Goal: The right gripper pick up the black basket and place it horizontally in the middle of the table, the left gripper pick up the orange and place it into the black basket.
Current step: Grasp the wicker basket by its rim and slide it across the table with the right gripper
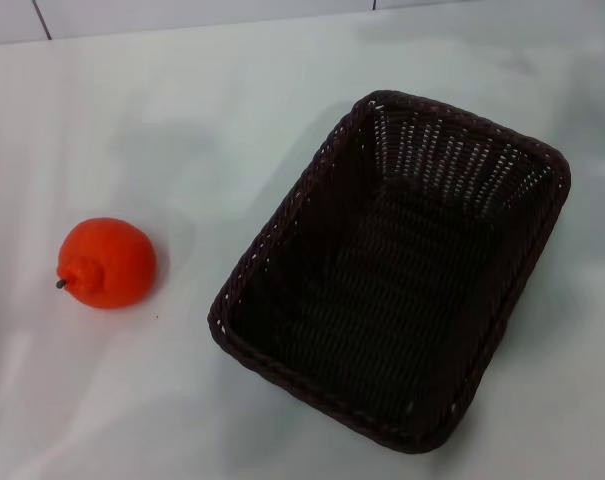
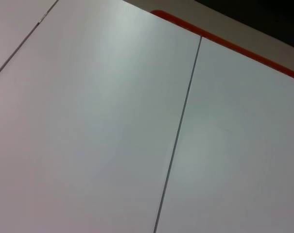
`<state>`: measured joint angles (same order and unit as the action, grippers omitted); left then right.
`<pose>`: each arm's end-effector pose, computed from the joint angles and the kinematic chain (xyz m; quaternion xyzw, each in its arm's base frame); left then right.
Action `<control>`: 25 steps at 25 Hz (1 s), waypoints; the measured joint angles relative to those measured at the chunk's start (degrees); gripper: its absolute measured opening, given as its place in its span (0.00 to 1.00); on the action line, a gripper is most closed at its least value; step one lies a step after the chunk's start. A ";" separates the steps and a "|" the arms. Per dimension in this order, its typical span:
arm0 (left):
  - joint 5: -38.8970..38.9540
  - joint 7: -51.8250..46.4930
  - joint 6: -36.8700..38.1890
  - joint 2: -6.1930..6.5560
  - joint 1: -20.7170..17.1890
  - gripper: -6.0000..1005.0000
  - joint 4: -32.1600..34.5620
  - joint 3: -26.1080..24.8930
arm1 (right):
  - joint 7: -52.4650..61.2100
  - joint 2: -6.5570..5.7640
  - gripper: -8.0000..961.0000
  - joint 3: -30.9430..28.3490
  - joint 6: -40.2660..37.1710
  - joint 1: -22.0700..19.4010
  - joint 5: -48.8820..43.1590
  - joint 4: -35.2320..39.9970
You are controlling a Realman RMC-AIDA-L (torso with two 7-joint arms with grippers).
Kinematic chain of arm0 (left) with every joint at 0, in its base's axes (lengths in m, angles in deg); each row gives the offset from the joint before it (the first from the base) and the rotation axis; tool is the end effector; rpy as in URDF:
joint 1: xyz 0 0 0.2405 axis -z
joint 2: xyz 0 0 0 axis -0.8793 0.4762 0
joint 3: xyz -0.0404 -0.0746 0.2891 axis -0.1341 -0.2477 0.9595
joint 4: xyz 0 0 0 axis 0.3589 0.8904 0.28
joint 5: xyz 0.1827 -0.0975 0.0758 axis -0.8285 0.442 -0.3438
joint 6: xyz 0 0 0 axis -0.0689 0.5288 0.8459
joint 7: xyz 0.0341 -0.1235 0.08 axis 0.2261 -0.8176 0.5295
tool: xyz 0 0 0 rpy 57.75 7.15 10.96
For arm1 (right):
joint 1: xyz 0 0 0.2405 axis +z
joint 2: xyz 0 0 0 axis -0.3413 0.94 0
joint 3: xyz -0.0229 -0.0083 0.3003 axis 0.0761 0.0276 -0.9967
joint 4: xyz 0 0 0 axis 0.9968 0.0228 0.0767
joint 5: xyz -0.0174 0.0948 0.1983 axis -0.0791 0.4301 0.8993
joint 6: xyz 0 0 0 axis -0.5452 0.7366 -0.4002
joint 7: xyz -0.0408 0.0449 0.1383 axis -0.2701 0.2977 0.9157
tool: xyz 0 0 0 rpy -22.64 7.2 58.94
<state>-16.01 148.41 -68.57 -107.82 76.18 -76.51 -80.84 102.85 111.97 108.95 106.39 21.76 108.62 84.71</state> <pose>-0.3555 0.2392 0.0189 -0.5499 -0.1431 -0.5807 0.5830 0.2418 0.4491 0.1230 -0.3756 -0.8953 -0.1974 0.1357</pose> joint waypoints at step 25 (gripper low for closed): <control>0.00 -0.33 -0.29 -0.22 -0.16 0.83 1.01 0.03 | -1.80 4.05 0.72 11.83 -3.02 6.41 -24.81 -9.80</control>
<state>-16.01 148.08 -68.87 -108.04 76.01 -75.50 -80.81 101.05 116.02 120.78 103.37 28.17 83.81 74.91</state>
